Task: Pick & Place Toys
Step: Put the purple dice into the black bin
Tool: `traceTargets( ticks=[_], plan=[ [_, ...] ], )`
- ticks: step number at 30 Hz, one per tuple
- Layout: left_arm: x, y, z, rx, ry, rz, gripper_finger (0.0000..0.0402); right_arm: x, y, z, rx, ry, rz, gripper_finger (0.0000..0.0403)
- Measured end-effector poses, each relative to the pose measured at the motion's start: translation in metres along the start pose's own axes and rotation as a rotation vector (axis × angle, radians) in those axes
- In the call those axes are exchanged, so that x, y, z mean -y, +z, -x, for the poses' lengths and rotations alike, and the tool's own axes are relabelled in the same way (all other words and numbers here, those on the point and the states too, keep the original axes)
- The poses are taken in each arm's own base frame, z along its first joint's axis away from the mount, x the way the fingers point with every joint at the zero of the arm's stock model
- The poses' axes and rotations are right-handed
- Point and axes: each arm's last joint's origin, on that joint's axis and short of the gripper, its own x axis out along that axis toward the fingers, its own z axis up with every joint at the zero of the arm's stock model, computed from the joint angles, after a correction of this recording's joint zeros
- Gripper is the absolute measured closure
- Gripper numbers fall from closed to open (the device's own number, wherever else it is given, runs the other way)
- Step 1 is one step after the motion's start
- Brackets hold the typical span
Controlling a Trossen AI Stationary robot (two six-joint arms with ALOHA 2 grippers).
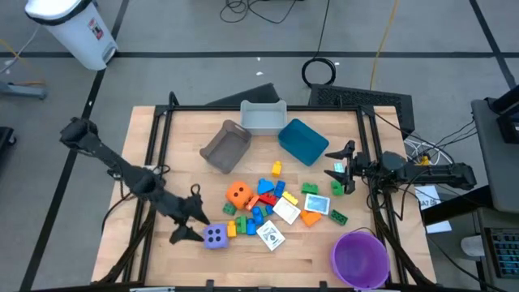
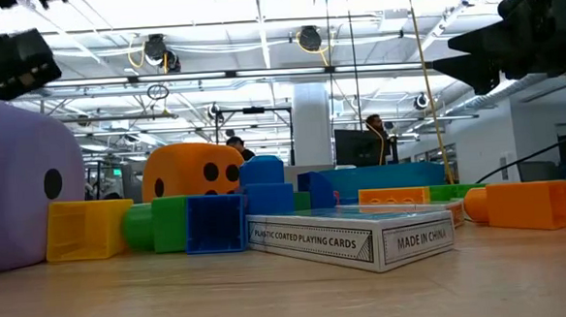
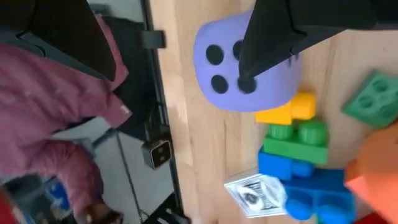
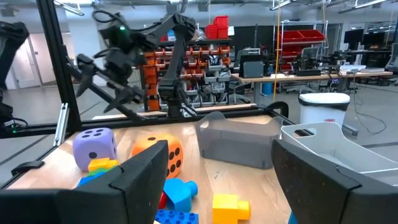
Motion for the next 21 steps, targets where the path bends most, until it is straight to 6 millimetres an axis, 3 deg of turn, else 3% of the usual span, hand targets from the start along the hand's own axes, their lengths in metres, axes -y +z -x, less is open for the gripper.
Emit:
traceTargets(
  ticks=[4,11,15,21],
  plan=[
    [0.015,0.001,-0.019,-0.059,0.039,-0.084,0.0053,0.0,0.0,0.0,0.0,0.0,0.0,0.0124],
    [0.045,0.029,-0.035,-0.375,0.274,-0.172,0.0053,0.0,0.0,0.0,0.0,0.0,-0.022,0.0124],
    [0.045,0.031,-0.051,-0.473,0.406,-0.219,0.0053,0.0,0.0,0.0,0.0,0.0,-0.023,0.0124],
    [0.051,0.033,-0.08,-0.539,0.398,-0.267,0.0053,0.0,0.0,0.0,0.001,0.0,-0.018,0.0124]
  ],
)
